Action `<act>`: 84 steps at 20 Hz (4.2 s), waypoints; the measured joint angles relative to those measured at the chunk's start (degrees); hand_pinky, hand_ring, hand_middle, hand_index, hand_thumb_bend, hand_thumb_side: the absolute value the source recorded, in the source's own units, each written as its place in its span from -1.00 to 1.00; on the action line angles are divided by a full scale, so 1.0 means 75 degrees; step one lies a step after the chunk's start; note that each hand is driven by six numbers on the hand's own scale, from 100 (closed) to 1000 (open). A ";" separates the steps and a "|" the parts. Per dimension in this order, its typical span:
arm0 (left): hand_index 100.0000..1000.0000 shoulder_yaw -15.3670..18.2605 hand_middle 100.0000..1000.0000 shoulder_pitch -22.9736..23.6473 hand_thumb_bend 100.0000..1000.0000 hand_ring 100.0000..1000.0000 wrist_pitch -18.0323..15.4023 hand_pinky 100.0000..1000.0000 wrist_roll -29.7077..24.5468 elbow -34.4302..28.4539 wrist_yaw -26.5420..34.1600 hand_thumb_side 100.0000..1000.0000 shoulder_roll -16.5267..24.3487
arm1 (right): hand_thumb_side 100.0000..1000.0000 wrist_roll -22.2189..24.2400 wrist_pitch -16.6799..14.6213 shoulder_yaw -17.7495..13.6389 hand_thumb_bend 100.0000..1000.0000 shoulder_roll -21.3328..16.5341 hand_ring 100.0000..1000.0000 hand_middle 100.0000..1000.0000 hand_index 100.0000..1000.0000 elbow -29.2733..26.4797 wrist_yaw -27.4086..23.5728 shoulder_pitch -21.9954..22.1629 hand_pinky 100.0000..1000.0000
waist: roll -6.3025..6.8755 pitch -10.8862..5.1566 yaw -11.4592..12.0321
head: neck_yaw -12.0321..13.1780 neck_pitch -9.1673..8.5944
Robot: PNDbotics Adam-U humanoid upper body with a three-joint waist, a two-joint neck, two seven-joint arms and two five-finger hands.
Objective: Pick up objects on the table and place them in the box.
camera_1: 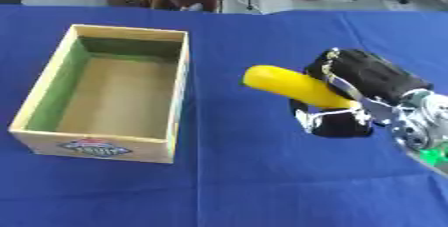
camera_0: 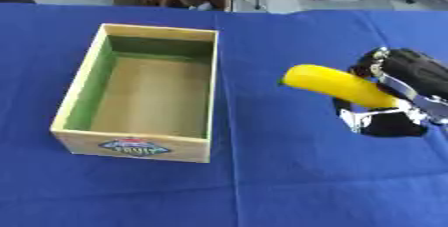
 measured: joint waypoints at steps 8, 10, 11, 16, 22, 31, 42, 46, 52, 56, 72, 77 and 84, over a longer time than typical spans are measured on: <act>0.77 -0.0020 0.51 -0.0038 -1.00 0.39 -0.0015 0.02 -0.0022 0.0000 0.0036 1.00 0.0001 | -0.23 0.0149 0.0149 0.0044 -1.00 0.0051 0.28 -0.45 0.03 -0.0019 -0.0002 -0.0601 0.21 | -0.0087 -0.0048 0.0178 | -0.0055 -0.0002; 0.77 -0.0021 0.51 -0.0046 -1.00 0.39 -0.0014 0.02 -0.0033 0.0000 0.0048 1.00 0.0001 | -0.22 0.0192 0.0195 0.0046 -1.00 0.0051 0.27 -0.45 0.03 -0.0032 -0.0002 -0.0721 0.21 | -0.0110 -0.0048 0.0198 | -0.0074 -0.0003; 0.77 -0.0021 0.51 -0.0053 -1.00 0.39 -0.0013 0.02 -0.0038 0.0000 0.0054 1.00 0.0001 | -0.22 0.0210 0.0218 0.0046 -1.00 0.0052 0.27 -0.46 0.03 -0.0034 -0.0003 -0.0785 0.21 | -0.0118 -0.0050 0.0214 | -0.0087 -0.0010; 0.77 -0.0027 0.51 -0.0064 -1.00 0.39 -0.0013 0.02 -0.0067 0.0000 0.0064 1.00 0.0001 | -0.21 0.0351 0.0401 0.0046 -1.00 0.0073 0.27 -0.46 0.02 -0.0035 -0.0027 -0.1088 0.22 | -0.0177 -0.0053 0.0312 | -0.0113 -0.0057; 0.78 -0.0065 0.51 -0.0091 -1.00 0.39 -0.0013 0.02 -0.0085 0.0000 0.0069 1.00 0.0001 | -0.20 0.0525 0.0696 0.0028 -1.00 0.0133 0.26 -0.48 0.01 -0.0036 -0.0074 -0.1413 0.22 | -0.0262 -0.0054 0.0479 | -0.0172 -0.0071; 0.77 -0.0069 0.51 -0.0194 -1.00 0.39 -0.0025 0.02 -0.0116 0.0000 0.0123 1.00 0.0002 | -0.20 0.0622 0.0839 -0.0005 -1.00 0.0585 0.24 -0.50 0.00 0.0453 -0.0029 -0.2202 0.22 | -0.0358 -0.0006 0.0784 | -0.0308 -0.0206; 0.77 -0.0074 0.51 -0.0350 -1.00 0.39 -0.0043 0.02 -0.0135 0.0000 0.0136 1.00 -0.0002 | -0.20 0.0587 0.0631 0.0142 -1.00 0.1386 0.24 -0.52 -0.02 0.1654 0.0414 -0.3001 0.21 | -0.0505 0.0086 0.1124 | -0.0502 -0.0345; 0.77 -0.0080 0.51 -0.0410 -1.00 0.39 -0.0062 0.02 -0.0151 0.0000 0.0146 1.00 -0.0004 | -0.20 0.0587 0.0448 0.0247 -1.00 0.1718 0.24 -0.52 -0.02 0.2137 0.0728 -0.3190 0.20 | -0.0556 0.0110 0.1266 | -0.0576 -0.0403; 0.77 -0.0112 0.51 -0.0553 -1.00 0.39 -0.0102 0.02 -0.0149 0.0000 0.0179 1.00 -0.0011 | -0.19 0.0654 0.0186 0.0421 -1.00 0.2158 0.24 -0.52 -0.03 0.2653 0.1103 -0.3451 0.20 | -0.0659 0.0138 0.1471 | -0.0694 -0.0465; 0.77 -0.0114 0.51 -0.0651 -1.00 0.39 -0.0157 0.03 -0.0122 0.0000 0.0199 1.00 -0.0031 | -0.19 0.0679 0.0047 0.0462 -1.00 0.2487 0.24 -0.52 -0.03 0.3037 0.1373 -0.3651 0.20 | -0.0741 0.0152 0.1635 | -0.0805 -0.0472; 0.76 -0.0167 0.51 -0.1002 -1.00 0.39 -0.0347 0.03 -0.0075 0.0000 0.0278 1.00 -0.0216 | 0.01 0.0570 -0.0607 0.0453 -1.00 0.3648 0.36 -0.28 0.21 0.4595 0.2260 -0.3998 0.27 | -0.0821 0.0340 0.2035 | -0.1254 -0.0671; 0.77 -0.0187 0.51 -0.1002 -1.00 0.39 -0.0353 0.03 -0.0092 0.0000 0.0296 1.00 -0.0217 | 0.24 0.0776 -0.0938 0.0453 -0.77 0.3692 0.64 0.34 0.58 0.4677 0.2330 -0.3991 0.41 | -0.0822 0.0340 0.2012 | -0.1300 -0.0671; 0.77 -0.0210 0.51 -0.1000 -1.00 0.39 -0.0314 0.03 -0.0146 0.0000 0.0320 1.00 -0.0251 | 0.33 0.1534 -0.1179 0.0329 -0.34 0.3691 0.69 0.49 0.66 0.4431 0.2333 -0.4064 0.46 | -0.0820 0.0337 0.1970 | -0.1301 -0.0671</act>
